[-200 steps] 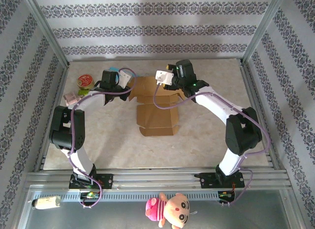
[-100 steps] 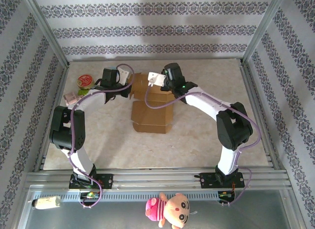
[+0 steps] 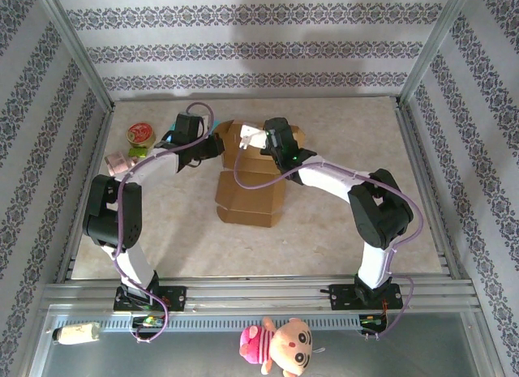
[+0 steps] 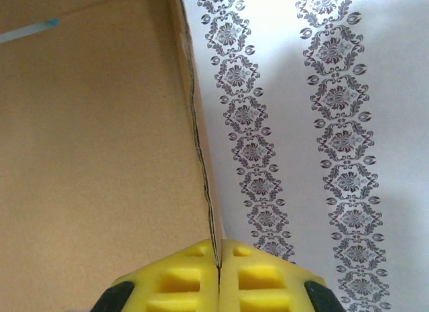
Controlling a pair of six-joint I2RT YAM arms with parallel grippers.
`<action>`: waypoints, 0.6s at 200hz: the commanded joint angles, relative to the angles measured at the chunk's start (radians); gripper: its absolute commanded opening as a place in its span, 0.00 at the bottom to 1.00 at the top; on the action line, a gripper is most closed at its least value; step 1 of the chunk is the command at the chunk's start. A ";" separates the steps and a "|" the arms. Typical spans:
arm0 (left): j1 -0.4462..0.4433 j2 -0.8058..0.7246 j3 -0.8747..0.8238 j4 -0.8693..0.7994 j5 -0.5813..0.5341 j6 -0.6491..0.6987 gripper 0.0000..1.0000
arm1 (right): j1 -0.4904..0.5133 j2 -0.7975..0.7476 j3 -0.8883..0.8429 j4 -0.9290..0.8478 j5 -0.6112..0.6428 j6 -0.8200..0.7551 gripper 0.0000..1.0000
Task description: Fold the paper box
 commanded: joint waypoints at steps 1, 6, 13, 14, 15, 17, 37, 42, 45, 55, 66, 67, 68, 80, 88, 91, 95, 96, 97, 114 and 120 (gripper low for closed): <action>-0.022 -0.069 -0.074 0.131 0.093 -0.164 0.01 | 0.011 -0.013 -0.058 0.074 0.028 0.034 0.00; -0.022 -0.080 -0.094 0.156 0.102 -0.187 0.02 | 0.011 -0.016 -0.069 0.084 0.031 0.036 0.00; -0.022 -0.097 -0.127 0.188 0.107 -0.214 0.02 | 0.013 -0.022 -0.084 0.096 0.035 0.038 0.00; -0.023 -0.099 -0.129 0.193 0.106 -0.216 0.02 | 0.013 -0.022 -0.088 0.097 0.036 0.038 0.00; -0.023 -0.100 -0.133 0.195 0.106 -0.220 0.02 | 0.013 -0.023 -0.090 0.097 0.036 0.038 0.00; -0.024 -0.106 -0.145 0.204 0.105 -0.227 0.02 | 0.013 -0.023 -0.095 0.099 0.038 0.038 0.00; -0.049 -0.157 -0.232 0.284 0.099 -0.264 0.02 | 0.014 -0.039 -0.142 0.135 0.058 0.052 0.00; -0.057 -0.165 -0.254 0.313 0.094 -0.267 0.02 | 0.017 -0.044 -0.155 0.149 0.061 0.056 0.00; -0.059 -0.170 -0.265 0.328 0.093 -0.267 0.02 | 0.017 -0.047 -0.163 0.156 0.061 0.057 0.00; -0.062 -0.179 -0.289 0.369 0.093 -0.256 0.02 | 0.019 -0.059 -0.179 0.169 0.060 0.067 0.00; -0.060 -0.191 -0.290 0.347 0.032 -0.205 0.02 | 0.020 -0.073 -0.183 0.169 0.057 0.073 0.00; -0.060 -0.191 -0.289 0.345 0.025 -0.196 0.01 | 0.020 -0.074 -0.183 0.168 0.057 0.073 0.01; -0.059 -0.191 -0.288 0.342 0.019 -0.192 0.01 | 0.020 -0.076 -0.182 0.167 0.057 0.073 0.00; -0.049 -0.179 -0.254 0.299 -0.028 -0.097 0.00 | 0.019 -0.090 -0.173 0.167 0.061 0.074 0.01; -0.038 -0.160 -0.216 0.261 -0.034 -0.030 0.00 | 0.019 -0.103 -0.163 0.168 0.064 0.066 0.01; -0.035 -0.152 -0.203 0.247 -0.030 -0.006 0.00 | 0.017 -0.107 -0.160 0.168 0.062 0.062 0.01; -0.029 -0.144 -0.187 0.235 -0.027 0.022 0.00 | 0.015 -0.114 -0.154 0.166 0.059 0.053 0.01; -0.026 -0.141 -0.185 0.231 -0.026 0.028 0.00 | 0.014 -0.115 -0.154 0.166 0.058 0.049 0.01; -0.024 -0.138 -0.181 0.228 -0.025 0.035 0.00 | 0.012 -0.115 -0.152 0.165 0.057 0.047 0.01; 0.005 -0.111 -0.144 0.201 0.023 0.128 0.00 | -0.020 -0.123 -0.117 0.146 0.062 0.030 0.01; 0.010 -0.107 -0.142 0.207 0.055 0.166 0.00 | -0.035 -0.121 -0.106 0.141 0.063 0.031 0.01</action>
